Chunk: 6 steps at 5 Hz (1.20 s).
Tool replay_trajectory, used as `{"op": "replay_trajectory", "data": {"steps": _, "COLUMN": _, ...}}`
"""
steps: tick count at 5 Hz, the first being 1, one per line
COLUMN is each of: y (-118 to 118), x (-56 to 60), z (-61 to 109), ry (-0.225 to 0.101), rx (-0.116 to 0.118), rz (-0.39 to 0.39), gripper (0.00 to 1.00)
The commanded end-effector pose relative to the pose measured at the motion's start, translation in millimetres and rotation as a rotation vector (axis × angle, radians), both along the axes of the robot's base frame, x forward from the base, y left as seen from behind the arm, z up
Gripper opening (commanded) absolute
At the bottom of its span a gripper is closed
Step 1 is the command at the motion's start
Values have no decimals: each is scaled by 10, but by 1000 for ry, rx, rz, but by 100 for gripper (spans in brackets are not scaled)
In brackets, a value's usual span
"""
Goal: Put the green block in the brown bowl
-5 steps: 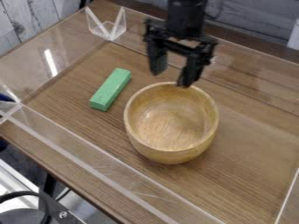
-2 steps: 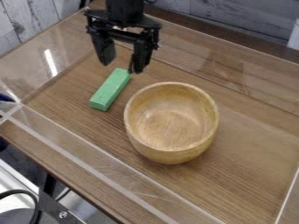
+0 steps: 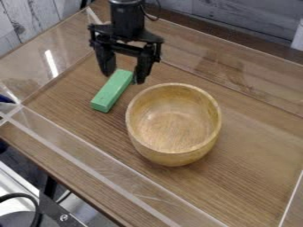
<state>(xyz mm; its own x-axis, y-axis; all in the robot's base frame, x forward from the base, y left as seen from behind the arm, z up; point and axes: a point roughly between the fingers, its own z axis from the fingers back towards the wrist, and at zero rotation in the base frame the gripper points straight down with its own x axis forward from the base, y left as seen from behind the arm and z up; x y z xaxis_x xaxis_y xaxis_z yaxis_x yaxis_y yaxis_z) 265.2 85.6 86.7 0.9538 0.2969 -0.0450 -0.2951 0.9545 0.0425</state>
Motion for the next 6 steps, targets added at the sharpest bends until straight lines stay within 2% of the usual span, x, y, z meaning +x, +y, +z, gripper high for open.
{"op": "replay_trajectory", "data": {"steps": 1, "y": 122, "x": 92, "z": 69, "ry": -36, "rx": 1, "rz": -57, "gripper": 100}}
{"op": "replay_trajectory", "data": {"steps": 2, "y": 227, "x": 63, "z": -24, "ry": -11, "rx": -20, "rz": -103, "gripper": 100}}
{"op": "replay_trajectory", "data": {"steps": 4, "y": 398, "x": 140, "z": -141, "ry": 15, "rx": 27, "rz": 9, "gripper": 100}}
{"op": "replay_trajectory", "data": {"steps": 6, "y": 470, "x": 159, "z": -197, "ry": 23, "rx": 34, "rz": 9, "gripper": 100}}
